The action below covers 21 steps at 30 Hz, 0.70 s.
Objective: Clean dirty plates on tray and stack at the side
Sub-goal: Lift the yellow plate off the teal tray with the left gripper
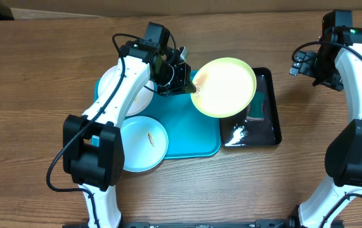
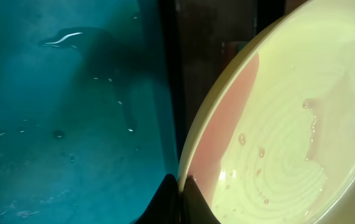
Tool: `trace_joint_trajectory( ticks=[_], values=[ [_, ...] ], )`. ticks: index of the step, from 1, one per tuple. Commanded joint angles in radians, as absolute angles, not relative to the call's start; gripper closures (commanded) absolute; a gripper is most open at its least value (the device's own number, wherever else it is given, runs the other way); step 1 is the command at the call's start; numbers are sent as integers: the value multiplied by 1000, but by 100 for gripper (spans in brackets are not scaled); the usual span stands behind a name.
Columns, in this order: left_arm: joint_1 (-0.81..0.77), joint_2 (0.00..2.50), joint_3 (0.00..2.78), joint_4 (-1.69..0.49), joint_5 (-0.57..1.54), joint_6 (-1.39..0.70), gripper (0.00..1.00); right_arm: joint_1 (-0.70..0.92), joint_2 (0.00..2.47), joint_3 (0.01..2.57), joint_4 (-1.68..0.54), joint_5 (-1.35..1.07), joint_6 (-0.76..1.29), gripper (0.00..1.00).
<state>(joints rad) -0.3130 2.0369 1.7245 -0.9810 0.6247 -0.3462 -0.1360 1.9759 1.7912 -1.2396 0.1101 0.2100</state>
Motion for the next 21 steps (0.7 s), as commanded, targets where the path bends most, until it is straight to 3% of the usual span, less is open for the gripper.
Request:
trace_joint_trajectory(
  ticks=[1, 14, 21],
  values=[
    [-330, 2047, 1750, -981, 484, -363, 96, -138, 1973, 1794, -1236, 112, 217, 0],
    [-376, 2046, 1780, -900, 234, -345, 96, -138, 1973, 1794, -1236, 112, 217, 0],
    [-442, 2046, 1952, -1056, 91, -409, 96, -138, 1973, 1794, -1236, 112, 217, 0]
  ],
)
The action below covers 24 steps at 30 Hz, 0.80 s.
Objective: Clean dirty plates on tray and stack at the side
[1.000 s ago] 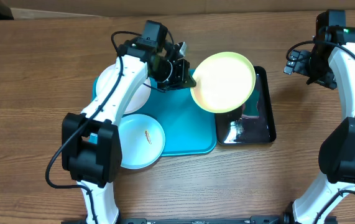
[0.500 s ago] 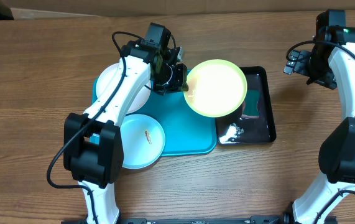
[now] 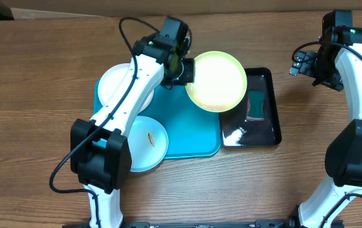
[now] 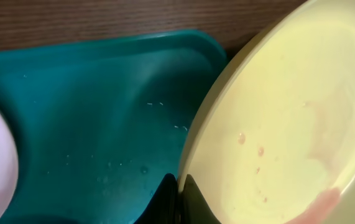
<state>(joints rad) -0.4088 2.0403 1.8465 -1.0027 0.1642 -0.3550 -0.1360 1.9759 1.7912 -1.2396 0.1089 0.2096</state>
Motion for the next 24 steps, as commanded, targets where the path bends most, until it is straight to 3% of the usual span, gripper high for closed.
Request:
trace_joint_trajectory(
  ticks=[1, 15, 24],
  values=[
    [-447, 2046, 1977, -1085, 99, -422, 96, -138, 1973, 1794, -1236, 112, 217, 0],
    [-473, 2046, 2093, -1277, 106, -422, 96, -138, 1973, 1794, -1236, 112, 217, 0],
    [-644, 2046, 2093, -1214, -303, -414, 96, -138, 1973, 1794, -1236, 112, 217, 0]
  ],
)
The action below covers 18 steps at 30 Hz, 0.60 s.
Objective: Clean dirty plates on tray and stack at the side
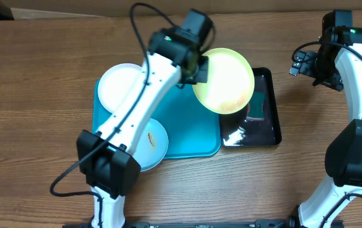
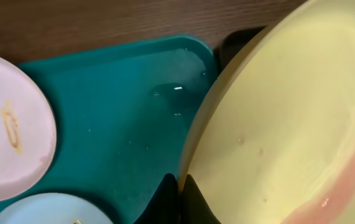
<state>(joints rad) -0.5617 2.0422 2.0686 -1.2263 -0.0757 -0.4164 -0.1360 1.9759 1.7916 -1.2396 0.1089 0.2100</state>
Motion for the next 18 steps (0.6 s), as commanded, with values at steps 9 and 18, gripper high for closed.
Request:
trace_joint_trajectory(
  ticks=[9, 18],
  values=[
    [-841, 2046, 2093, -1231, -811, -414, 96, -138, 1973, 1794, -1236, 112, 217, 0],
    [-1033, 2046, 2093, -1216, -1308, -400, 96, -138, 1973, 1794, -1236, 112, 217, 0]
  ],
)
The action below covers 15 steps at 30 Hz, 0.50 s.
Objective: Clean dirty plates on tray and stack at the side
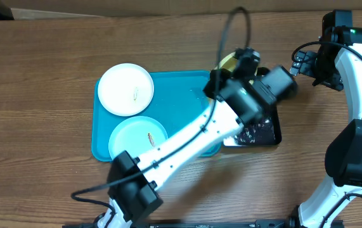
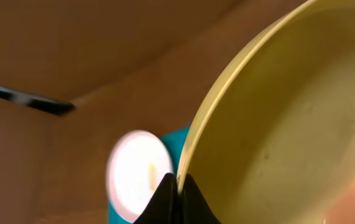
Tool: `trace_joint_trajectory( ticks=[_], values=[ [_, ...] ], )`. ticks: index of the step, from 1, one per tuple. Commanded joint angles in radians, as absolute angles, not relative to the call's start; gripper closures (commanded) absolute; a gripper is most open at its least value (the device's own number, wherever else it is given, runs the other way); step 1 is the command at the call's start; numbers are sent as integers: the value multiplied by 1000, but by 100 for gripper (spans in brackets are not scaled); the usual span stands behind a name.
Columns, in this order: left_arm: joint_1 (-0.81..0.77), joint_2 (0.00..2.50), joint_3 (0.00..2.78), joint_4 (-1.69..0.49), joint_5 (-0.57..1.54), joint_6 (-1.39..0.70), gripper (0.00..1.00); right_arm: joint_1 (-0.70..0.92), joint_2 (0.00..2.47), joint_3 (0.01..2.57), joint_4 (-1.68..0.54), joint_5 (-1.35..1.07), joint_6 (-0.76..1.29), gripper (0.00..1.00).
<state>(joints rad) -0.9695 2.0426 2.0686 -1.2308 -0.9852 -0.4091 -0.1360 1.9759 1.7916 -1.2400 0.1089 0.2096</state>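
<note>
My left gripper [image 2: 178, 185] is shut on the rim of the yellow plate [image 2: 289, 124], which fills the right of the left wrist view and stands tilted, high above the table. From overhead the raised left arm hides most of it; only a sliver of the yellow plate [image 1: 227, 62] shows. A white plate [image 1: 125, 88] with a small smear and a light blue plate [image 1: 138, 137] with a food scrap lie on the teal tray [image 1: 181, 101]. My right gripper [image 1: 301, 64] hangs at the far right, away from all plates.
A black tray [image 1: 267, 135] with wet glints sits right of the teal tray, largely under the left arm. In the left wrist view the white plate [image 2: 138, 180] shows far below. Bare wood table surrounds both trays.
The left arm has risen and reached further right with the yellow plate, which now stands steeper. The tray and white plate look much farther off in the wrist view. The right arm is unmoved.
My left gripper held the yellow plate by its rim over the seam between the teal and black trays. It then held it slightly further back, then higher over the black tray. Now the plate is high up, tilted, behind the arm.
</note>
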Motion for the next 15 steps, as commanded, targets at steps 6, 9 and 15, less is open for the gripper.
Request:
trace_joint_trajectory(
  ticks=[6, 9, 15],
  values=[
    [-1121, 2046, 2093, -1192, -1509, -399, 96, -138, 1973, 1794, -1236, 112, 217, 0],
    [-1139, 2046, 2093, -1192, -1523, -400, 96, -138, 1973, 1794, -1236, 112, 217, 0],
    [-1137, 2046, 2093, -1192, -1523, -400, 96, -138, 1973, 1794, -1236, 112, 217, 0]
  ],
)
